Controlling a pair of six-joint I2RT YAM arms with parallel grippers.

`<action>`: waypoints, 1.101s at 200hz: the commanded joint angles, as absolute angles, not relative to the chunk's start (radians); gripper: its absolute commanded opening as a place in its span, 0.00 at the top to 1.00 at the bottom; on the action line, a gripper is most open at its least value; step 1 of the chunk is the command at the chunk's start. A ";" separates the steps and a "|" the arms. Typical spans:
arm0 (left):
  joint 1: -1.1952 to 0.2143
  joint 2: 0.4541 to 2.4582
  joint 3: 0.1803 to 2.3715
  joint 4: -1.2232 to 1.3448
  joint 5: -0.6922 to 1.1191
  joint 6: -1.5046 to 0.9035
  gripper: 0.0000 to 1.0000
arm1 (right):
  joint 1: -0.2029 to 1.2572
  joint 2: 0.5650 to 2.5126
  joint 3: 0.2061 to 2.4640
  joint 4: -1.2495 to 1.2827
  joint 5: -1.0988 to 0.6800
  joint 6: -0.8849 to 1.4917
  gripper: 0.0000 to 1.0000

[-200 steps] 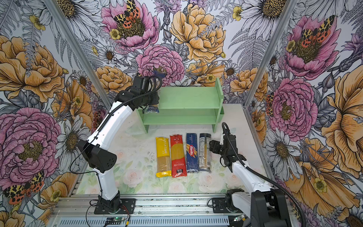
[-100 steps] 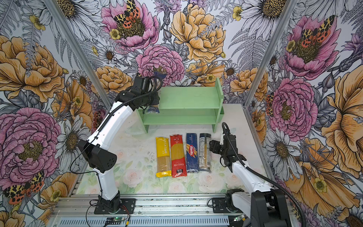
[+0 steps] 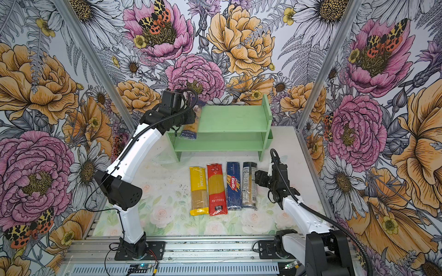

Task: Arrange pasta packages on shelves
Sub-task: Place the pasta bag on the shelf, then pick up the pasta bag from the center of the table.

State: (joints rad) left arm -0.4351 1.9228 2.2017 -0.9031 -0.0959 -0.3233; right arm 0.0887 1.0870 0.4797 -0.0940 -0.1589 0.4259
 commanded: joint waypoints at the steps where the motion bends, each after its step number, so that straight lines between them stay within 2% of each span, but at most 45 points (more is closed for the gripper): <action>1: -0.447 1.898 2.233 -0.864 -0.115 -0.311 0.51 | 0.094 1.081 0.485 -0.082 -0.155 0.417 0.24; 73: -0.481 1.831 2.217 -0.864 -0.159 -0.287 0.51 | 0.095 1.055 0.478 -0.084 -0.163 0.425 0.24; 94: -0.527 1.717 2.147 -0.861 -0.202 -0.268 0.50 | 0.095 1.053 0.482 -0.086 -0.173 0.440 0.24; 142: -0.709 1.436 1.738 -0.814 -0.377 -0.305 0.48 | 0.095 1.048 0.479 -0.087 -0.177 0.452 0.24; 194: -0.860 1.155 1.217 -0.781 -0.415 -0.592 0.46 | 0.095 1.047 0.481 -0.094 -0.172 0.459 0.23; 201: -0.876 1.140 1.155 -0.778 -0.411 -0.633 0.45 | 0.095 1.049 0.481 -0.094 -0.173 0.460 0.23; 213: -0.902 1.131 1.075 -0.777 -0.412 -0.701 0.31 | 0.096 1.052 0.482 -0.094 -0.172 0.462 0.23; 220: -0.917 1.132 1.037 -0.766 -0.415 -0.736 0.30 | 0.095 1.055 0.483 -0.094 -0.172 0.463 0.22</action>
State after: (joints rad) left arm -0.8772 1.1465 1.1503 -0.7876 -0.3786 -0.5526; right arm 0.0887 1.0622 0.4797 -0.0944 -0.1669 0.4522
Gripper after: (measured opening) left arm 0.664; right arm 0.771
